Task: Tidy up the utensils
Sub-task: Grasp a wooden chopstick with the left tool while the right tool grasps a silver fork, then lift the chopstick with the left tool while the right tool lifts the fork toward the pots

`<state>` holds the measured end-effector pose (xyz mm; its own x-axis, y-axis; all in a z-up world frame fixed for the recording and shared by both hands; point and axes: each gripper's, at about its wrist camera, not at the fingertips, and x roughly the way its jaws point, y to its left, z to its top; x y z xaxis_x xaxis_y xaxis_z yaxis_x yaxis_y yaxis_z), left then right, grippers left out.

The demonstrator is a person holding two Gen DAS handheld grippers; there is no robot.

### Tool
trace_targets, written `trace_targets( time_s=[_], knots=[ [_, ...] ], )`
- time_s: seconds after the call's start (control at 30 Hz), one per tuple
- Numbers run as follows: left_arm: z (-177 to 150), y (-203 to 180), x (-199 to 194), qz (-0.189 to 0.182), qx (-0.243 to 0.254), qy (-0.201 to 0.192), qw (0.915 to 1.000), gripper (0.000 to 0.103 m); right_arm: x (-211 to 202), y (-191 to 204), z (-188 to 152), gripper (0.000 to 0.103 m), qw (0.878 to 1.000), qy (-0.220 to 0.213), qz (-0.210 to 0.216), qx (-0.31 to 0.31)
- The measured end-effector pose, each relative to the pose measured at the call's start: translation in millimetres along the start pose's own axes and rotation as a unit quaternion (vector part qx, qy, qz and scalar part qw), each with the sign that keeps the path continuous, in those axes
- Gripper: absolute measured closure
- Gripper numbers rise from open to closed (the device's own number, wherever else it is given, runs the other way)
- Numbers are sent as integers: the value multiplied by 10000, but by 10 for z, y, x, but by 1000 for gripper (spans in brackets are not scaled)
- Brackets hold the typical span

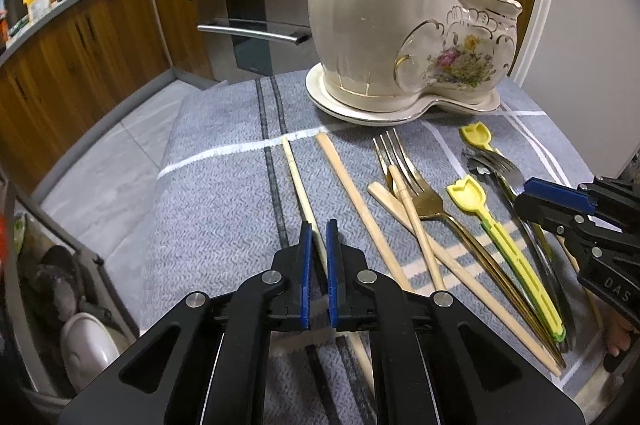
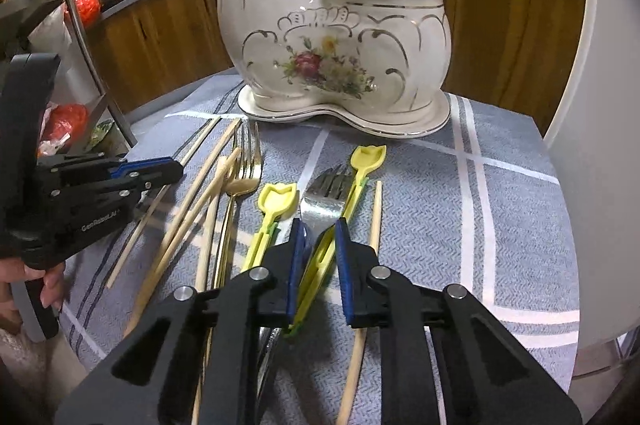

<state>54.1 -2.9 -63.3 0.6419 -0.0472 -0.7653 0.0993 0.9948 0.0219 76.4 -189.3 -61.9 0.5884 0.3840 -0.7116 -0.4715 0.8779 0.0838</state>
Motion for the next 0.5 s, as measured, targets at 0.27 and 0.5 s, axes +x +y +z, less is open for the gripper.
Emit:
trace_targets(
  time_s=[0.27,0.5],
  knots=[
    [-35,55,-38,-95,-100,-101,9999,97,-118,-9,-4,99,9994,-255,233,45],
    [-46,185,-159,-320,-301,-402,9982,98,-362,18,26,101,9955,-860,409,-25]
  ],
)
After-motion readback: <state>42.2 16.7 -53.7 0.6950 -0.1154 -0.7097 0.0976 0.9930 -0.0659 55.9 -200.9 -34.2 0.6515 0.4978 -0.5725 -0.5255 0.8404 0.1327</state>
